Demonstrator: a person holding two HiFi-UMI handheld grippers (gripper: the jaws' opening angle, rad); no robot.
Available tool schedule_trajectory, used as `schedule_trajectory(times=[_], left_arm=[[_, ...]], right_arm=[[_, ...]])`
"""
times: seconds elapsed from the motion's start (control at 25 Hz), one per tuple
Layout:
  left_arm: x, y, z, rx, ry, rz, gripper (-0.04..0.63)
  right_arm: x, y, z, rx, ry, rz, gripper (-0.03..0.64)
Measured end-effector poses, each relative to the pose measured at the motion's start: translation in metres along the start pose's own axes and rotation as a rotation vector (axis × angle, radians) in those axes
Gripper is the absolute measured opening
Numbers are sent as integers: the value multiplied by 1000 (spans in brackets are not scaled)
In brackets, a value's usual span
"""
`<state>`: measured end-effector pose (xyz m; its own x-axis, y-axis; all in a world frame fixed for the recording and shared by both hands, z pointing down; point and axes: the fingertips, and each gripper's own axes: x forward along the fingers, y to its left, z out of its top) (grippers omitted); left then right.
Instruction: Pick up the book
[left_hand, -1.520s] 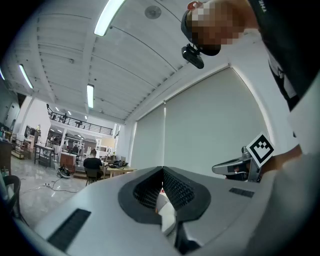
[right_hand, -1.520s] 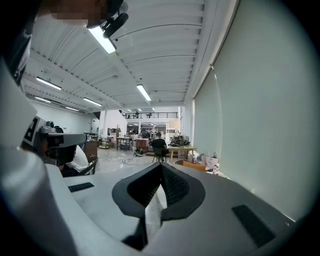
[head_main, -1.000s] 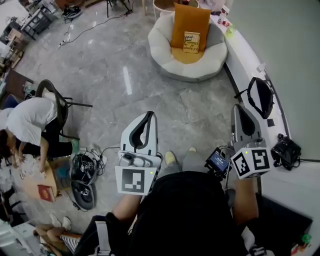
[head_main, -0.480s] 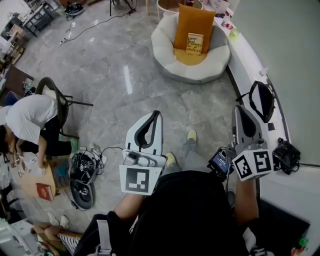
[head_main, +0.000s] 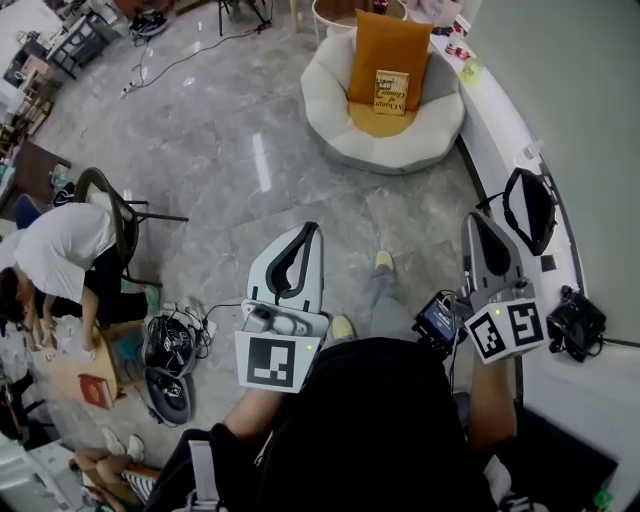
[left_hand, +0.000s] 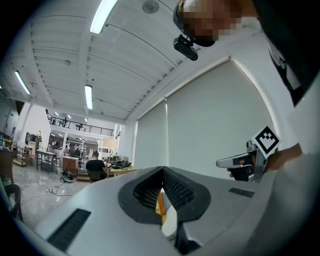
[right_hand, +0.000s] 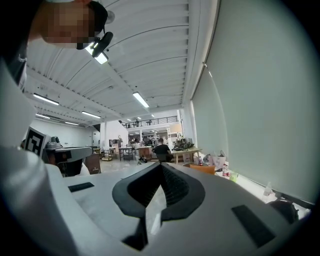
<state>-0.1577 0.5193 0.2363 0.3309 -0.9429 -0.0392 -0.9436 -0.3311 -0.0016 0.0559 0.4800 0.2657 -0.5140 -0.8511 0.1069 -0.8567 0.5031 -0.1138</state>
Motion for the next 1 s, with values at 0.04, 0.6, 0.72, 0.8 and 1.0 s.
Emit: schedule_trajectory(times=[0.04,0.6,0.72,0.8,1.0], left_arm=[[8,-1,0,0,5,-4,11],[112,-14,-15,12,35,-67,11],[129,-14,-21,9,50,-69,11],[142,-13,-23,8,60,-67,11],[172,-9,-27,13,77,-53,11]], right_arm=[[6,-7,2,-1,-4,-3,14],[63,-91,-1,-11,18,-42,14],[74,-105,-4,-2,29,-50,14],[82,-115,-5,0,37,-53,14],[107,-139,-6,13,48,-48,14]])
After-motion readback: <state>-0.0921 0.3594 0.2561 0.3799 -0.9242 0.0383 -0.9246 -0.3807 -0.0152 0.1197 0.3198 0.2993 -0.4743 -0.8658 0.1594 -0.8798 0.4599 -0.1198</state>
